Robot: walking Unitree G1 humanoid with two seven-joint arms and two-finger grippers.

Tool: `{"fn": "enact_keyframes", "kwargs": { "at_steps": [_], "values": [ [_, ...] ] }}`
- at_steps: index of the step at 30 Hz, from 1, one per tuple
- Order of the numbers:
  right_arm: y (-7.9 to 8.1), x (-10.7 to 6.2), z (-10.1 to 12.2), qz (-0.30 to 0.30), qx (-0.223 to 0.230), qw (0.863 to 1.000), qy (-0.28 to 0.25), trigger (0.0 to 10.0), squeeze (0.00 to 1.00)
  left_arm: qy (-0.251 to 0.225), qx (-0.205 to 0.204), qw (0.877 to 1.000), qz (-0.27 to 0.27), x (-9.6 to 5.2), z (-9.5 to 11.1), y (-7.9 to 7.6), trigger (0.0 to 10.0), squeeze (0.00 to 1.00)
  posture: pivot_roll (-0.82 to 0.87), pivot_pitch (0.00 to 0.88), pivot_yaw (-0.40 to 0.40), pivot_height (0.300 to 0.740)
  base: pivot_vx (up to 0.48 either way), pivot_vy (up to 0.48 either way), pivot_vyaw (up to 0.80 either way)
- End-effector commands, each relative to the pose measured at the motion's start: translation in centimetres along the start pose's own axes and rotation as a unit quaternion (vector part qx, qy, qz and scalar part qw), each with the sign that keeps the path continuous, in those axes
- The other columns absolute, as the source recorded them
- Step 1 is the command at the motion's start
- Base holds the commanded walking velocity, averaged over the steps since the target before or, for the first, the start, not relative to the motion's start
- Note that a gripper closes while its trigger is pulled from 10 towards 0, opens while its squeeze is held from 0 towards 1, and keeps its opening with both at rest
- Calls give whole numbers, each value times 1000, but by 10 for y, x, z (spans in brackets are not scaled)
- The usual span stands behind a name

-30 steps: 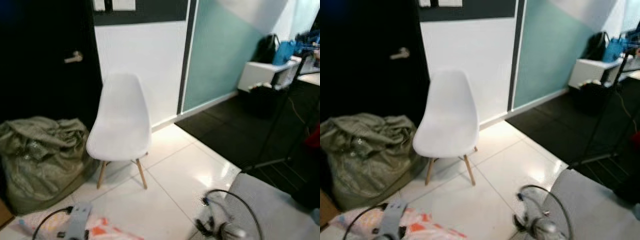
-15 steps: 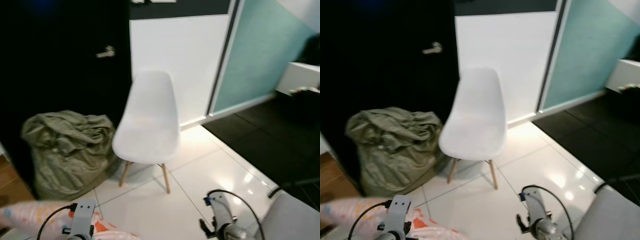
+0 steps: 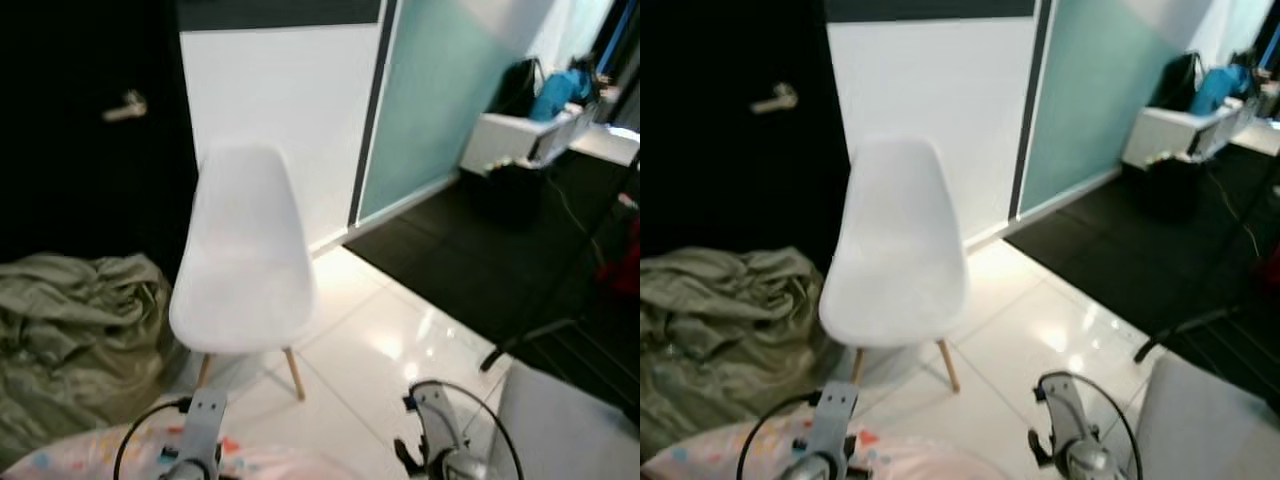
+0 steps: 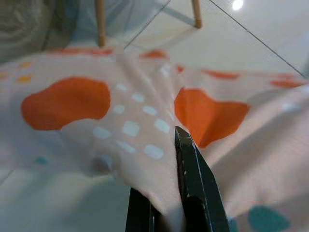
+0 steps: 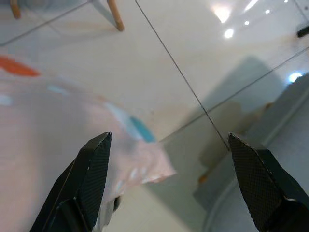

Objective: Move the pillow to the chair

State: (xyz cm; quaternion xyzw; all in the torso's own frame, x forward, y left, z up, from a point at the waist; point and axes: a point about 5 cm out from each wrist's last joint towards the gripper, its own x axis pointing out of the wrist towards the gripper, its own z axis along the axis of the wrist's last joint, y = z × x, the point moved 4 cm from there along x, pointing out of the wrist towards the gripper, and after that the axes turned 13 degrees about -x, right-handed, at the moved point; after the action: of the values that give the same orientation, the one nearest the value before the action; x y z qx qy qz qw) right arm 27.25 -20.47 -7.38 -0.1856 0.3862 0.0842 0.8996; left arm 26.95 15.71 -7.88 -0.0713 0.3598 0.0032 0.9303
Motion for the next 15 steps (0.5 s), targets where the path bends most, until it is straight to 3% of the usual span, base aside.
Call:
{"fn": "enact_keyframes", "kwargs": {
  "at_steps": [1,2,5,6,8,9,10,11,13,14,15],
  "values": [
    [-5,-1,4,-8,6,1000,-16,10000,0,-27,-8,1000,-3,1,13,-1,10000,0,-226,0,3,740,285,0,0],
    [-5,-1,4,-8,6,1000,-16,10000,0,-27,-8,1000,-3,1,13,-1,10000,0,-226,0,3,740,285,0,0],
    [-5,-1,7,-10,19,999,-30,10000,0,-61,-38,997,10,-1,26,18,10000,0,-225,0,7,740,282,0,0],
    [-6,-1,8,-16,23,999,-34,10000,0,-76,-43,996,14,-2,35,28,10000,0,-224,0,8,740,289,0,0],
    [-8,-1,10,-27,34,998,-47,10000,0,-108,-53,992,28,-11,59,69,10000,0,-220,0,8,740,289,0,0],
    [-8,-1,10,-27,34,998,-47,10000,0,-108,-53,992,28,-11,59,69,10000,0,-220,0,8,740,292,0,0],
    [-8,-2,13,-32,36,997,-56,10000,0,-124,-55,990,33,-16,70,85,10000,0,-220,0,8,740,292,0,0],
    [-8,-2,13,-32,36,997,-56,10000,0,-124,-55,990,33,-16,70,85,10000,0,-220,0,8,740,292,0,0],
    [-10,-3,21,-40,42,994,-91,10000,0,-175,-55,982,37,-24,107,105,10000,0,-219,0,9,740,296,0,0],
    [-10,-3,21,-40,42,994,-91,10000,0,-175,-55,982,37,-24,107,105,10000,0,-219,0,9,740,300,0,0],
    [-11,-5,27,-44,41,992,-112,10000,0,-205,-51,977,34,-28,127,107,10000,0,-216,1,9,740,300,0,0]
  ]
}}
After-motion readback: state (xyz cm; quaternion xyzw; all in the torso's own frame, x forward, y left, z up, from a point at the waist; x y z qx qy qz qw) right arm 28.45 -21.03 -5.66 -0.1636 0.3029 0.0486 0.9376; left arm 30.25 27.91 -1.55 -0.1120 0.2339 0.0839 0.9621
